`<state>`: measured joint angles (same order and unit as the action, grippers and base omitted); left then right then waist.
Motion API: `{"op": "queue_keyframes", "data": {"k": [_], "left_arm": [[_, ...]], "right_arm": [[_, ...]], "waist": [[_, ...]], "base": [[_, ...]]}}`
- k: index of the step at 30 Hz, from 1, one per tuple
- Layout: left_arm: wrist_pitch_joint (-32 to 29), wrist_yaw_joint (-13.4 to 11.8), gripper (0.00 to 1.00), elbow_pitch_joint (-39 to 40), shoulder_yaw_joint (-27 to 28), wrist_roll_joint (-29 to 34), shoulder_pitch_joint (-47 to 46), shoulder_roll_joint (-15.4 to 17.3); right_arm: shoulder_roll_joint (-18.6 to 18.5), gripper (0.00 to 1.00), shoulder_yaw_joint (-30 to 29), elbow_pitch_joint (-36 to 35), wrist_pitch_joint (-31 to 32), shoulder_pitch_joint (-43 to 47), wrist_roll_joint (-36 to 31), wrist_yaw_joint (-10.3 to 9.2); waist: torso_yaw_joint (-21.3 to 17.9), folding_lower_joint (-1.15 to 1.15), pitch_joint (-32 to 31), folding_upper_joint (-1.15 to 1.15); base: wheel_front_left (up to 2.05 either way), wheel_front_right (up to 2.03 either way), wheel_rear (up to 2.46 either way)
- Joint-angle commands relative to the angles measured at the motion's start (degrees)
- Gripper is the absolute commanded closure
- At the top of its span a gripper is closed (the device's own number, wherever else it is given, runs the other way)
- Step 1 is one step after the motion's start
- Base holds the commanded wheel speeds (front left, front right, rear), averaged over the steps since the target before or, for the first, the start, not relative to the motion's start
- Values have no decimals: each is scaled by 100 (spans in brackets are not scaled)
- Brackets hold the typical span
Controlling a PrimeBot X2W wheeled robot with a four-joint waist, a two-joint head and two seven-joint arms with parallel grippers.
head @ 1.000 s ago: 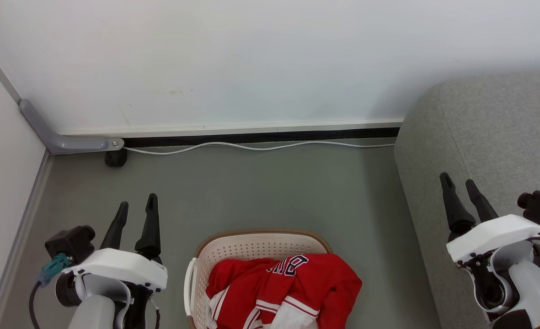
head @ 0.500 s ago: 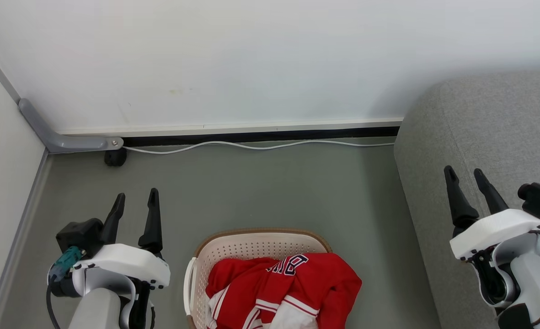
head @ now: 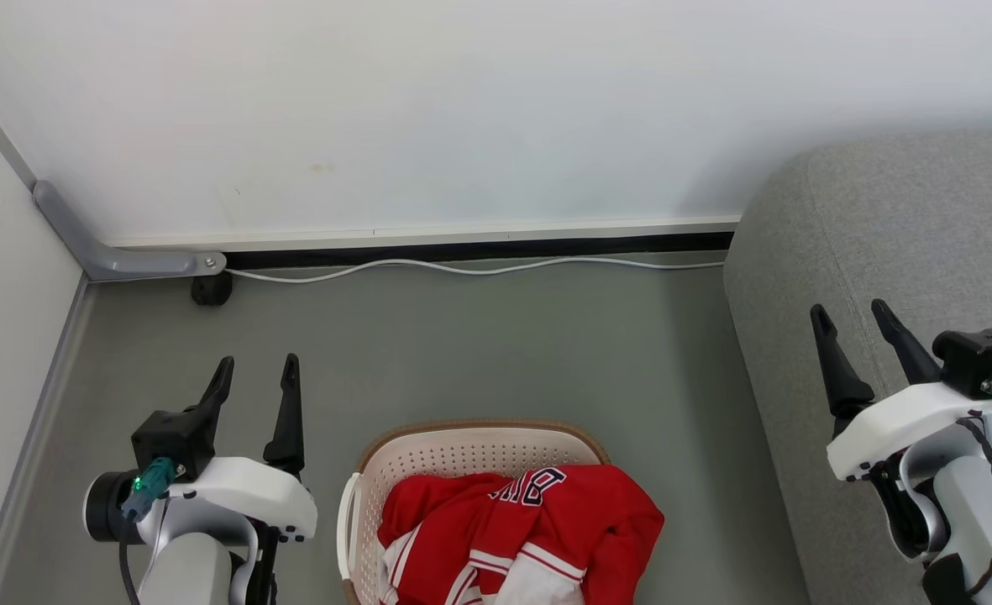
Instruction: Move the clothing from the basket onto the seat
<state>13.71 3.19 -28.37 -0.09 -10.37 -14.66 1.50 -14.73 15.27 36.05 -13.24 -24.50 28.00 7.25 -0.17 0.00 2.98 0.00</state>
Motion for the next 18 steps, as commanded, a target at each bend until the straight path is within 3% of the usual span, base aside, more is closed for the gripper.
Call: {"op": "queue_keyframes", "data": {"k": [1, 9, 18], "left_arm": [[91, -69, 0, 79, 139, 200, -361, 134], [129, -154, 0, -67, 178, 260, -340, 138], [129, -68, 0, -306, 226, 60, -325, 138]], "right_arm": [[-118, 0, 105, -110, -138, -225, -195, 24], [-49, 0, -77, -263, -175, -98, -433, 24], [23, 0, -327, -331, -175, -16, -503, 24]], "waist": [[-3, 0, -3, 0], [-26, 0, -55, 0], [-44, 0, -75, 0]], "base": [[0, 0, 0], [0, 0, 0], [0, 0, 0]]}}
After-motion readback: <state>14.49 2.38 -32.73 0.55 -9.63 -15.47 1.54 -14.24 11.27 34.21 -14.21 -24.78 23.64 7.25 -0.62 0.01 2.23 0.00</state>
